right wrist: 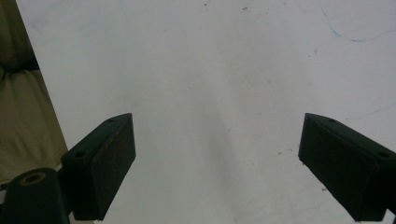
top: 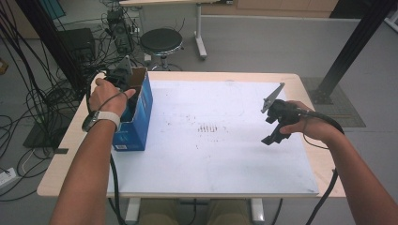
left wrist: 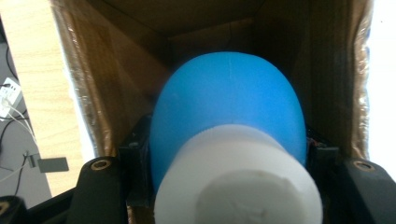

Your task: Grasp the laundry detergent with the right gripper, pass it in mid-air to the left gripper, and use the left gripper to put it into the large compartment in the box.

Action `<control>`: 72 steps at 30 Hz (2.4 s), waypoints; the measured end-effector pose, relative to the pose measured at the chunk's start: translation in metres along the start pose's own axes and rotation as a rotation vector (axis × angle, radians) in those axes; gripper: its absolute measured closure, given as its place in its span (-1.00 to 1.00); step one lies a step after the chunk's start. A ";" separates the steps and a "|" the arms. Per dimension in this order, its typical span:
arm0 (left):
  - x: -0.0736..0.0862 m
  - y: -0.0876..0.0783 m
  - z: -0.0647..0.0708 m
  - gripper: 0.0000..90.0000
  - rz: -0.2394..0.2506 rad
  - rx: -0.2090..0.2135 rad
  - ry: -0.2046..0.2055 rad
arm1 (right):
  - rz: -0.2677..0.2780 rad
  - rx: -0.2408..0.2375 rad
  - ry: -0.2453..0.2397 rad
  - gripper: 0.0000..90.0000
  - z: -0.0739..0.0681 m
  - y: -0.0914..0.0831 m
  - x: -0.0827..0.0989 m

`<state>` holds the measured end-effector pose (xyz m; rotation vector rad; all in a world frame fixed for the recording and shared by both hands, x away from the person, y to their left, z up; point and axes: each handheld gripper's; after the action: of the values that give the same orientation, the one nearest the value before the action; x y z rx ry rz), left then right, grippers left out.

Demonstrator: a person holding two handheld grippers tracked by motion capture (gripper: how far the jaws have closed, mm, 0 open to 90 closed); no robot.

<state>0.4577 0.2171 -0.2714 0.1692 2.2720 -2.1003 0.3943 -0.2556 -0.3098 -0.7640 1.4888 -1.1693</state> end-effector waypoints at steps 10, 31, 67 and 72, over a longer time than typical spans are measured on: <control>0.000 0.002 -0.002 -0.17 0.006 0.007 -0.002 | 0.000 0.000 0.002 -0.75 0.000 0.000 0.000; -0.002 0.003 -0.002 -0.17 0.003 0.010 -0.006 | -0.005 0.001 0.001 -0.75 -0.001 0.000 0.001; -0.001 0.003 -0.004 -0.17 0.005 0.014 -0.007 | -0.011 0.000 -0.005 -0.75 -0.002 0.000 -0.004; -0.001 0.003 -0.003 -0.17 0.004 0.013 -0.006 | -0.011 0.000 -0.002 -0.75 -0.002 -0.001 -0.004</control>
<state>0.4593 0.2207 -0.2741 0.1679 2.2536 -2.1104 0.3931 -0.2520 -0.3076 -0.7741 1.4844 -1.1759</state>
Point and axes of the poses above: each handheld gripper's, and its own axes: y roughly forward along the jaws, x roughly out of its underside, z roughly to its right, and after that the axes turned 5 degrees about -y, right-handed
